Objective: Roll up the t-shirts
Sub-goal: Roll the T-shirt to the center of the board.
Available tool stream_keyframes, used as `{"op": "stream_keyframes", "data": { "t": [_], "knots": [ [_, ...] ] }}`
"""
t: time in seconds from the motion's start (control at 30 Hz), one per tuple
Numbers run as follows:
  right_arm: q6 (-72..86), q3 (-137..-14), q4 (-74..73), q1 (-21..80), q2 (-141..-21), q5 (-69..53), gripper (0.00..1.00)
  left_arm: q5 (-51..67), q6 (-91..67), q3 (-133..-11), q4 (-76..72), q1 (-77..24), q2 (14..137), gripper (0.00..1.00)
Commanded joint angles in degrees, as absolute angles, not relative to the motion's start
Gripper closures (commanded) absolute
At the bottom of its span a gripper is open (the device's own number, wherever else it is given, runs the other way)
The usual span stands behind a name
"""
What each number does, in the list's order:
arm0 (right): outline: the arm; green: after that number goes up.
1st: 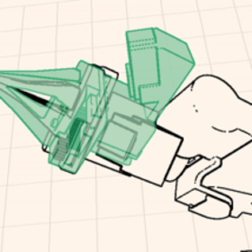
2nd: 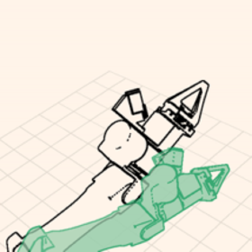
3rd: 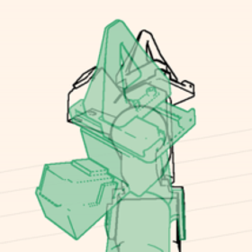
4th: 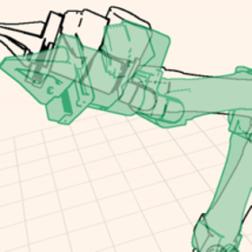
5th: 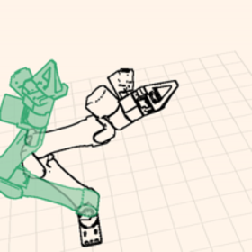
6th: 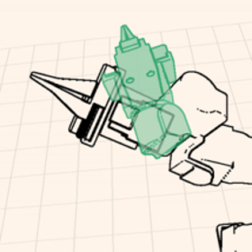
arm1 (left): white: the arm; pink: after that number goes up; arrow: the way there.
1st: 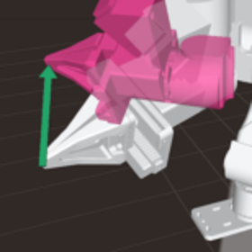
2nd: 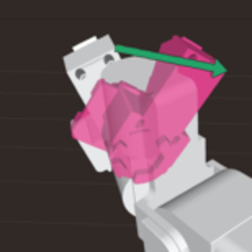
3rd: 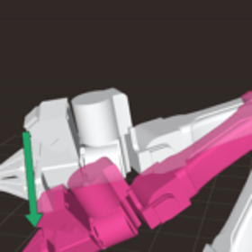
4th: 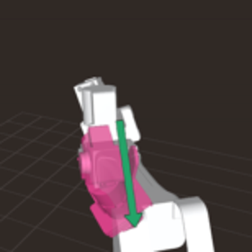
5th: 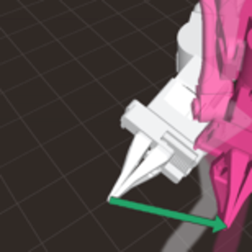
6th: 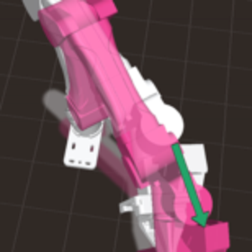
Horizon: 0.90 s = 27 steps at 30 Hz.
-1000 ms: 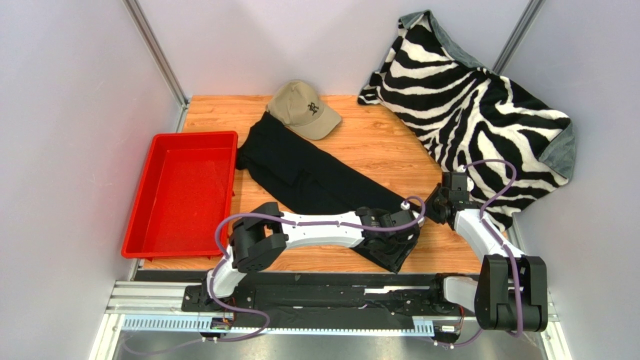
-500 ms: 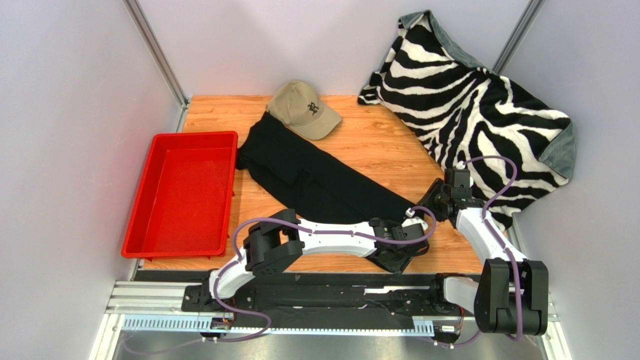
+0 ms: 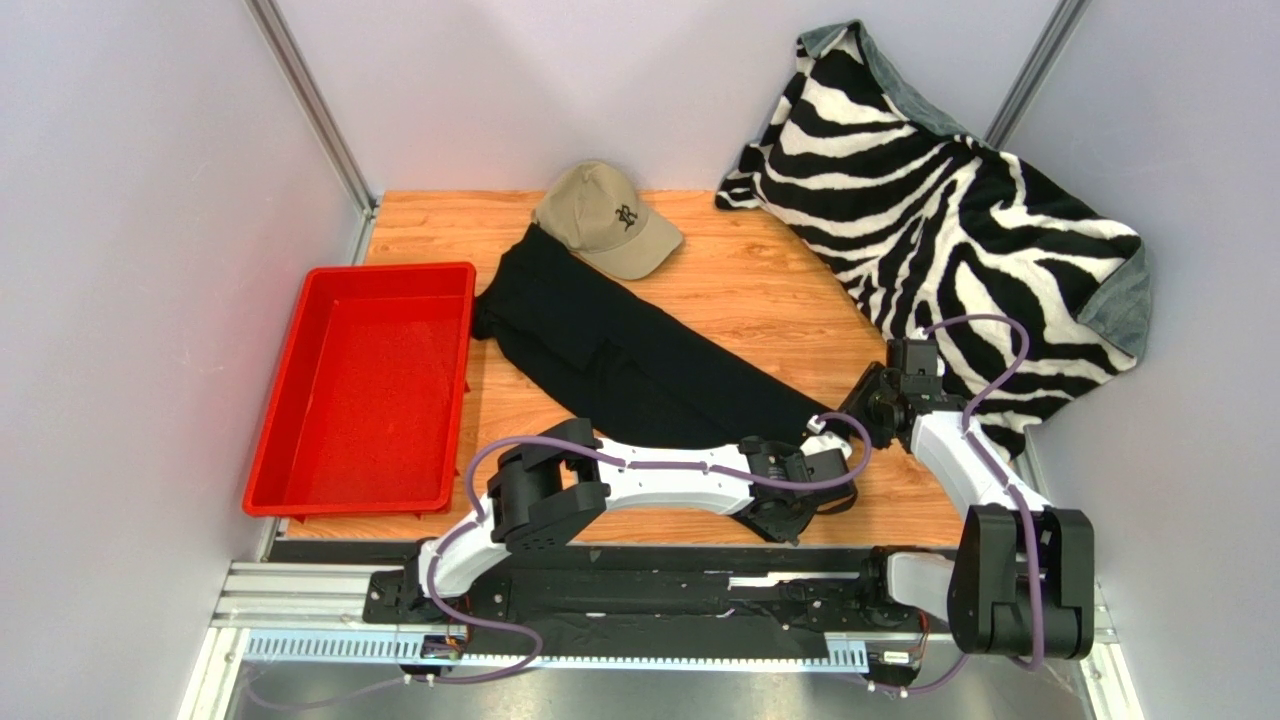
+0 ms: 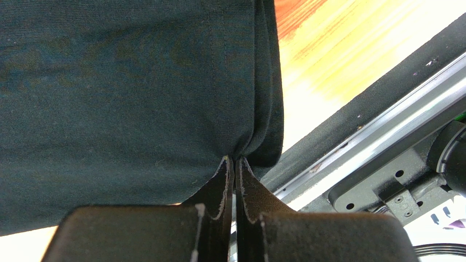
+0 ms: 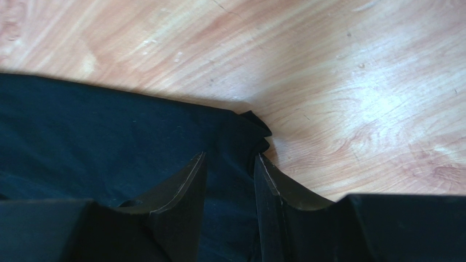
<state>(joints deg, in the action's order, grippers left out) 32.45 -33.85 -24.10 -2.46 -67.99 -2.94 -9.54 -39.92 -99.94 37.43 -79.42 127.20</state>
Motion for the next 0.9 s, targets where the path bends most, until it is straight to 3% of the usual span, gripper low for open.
{"op": "stream_keyframes", "data": {
  "t": [0.0,0.47,0.53,0.67,0.87],
  "knots": [
    [31.6,-36.5,-27.1,-3.0,-69.3,2.0,0.59,-8.6,-39.6,-99.9,37.4,-79.8,125.0,0.98],
    [34.3,-36.8,-23.6,-3.6,-75.2,1.1,0.62,-6.7,-39.5,-97.2,34.9,-79.8,122.8,1.0],
    [35.0,-37.7,-23.8,-3.7,-76.1,2.0,0.67,-6.5,-39.0,-96.1,33.7,-79.8,121.8,1.0],
    [36.5,-39.2,-27.8,-7.3,-74.4,6.6,1.0,-2.3,-37.1,-93.3,29.3,-79.8,119.9,1.0],
    [36.7,-41.4,-34.5,-10.4,-69.4,10.9,1.0,2.8,-35.9,-88.9,21.6,-79.7,116.8,1.0]
  ]
}}
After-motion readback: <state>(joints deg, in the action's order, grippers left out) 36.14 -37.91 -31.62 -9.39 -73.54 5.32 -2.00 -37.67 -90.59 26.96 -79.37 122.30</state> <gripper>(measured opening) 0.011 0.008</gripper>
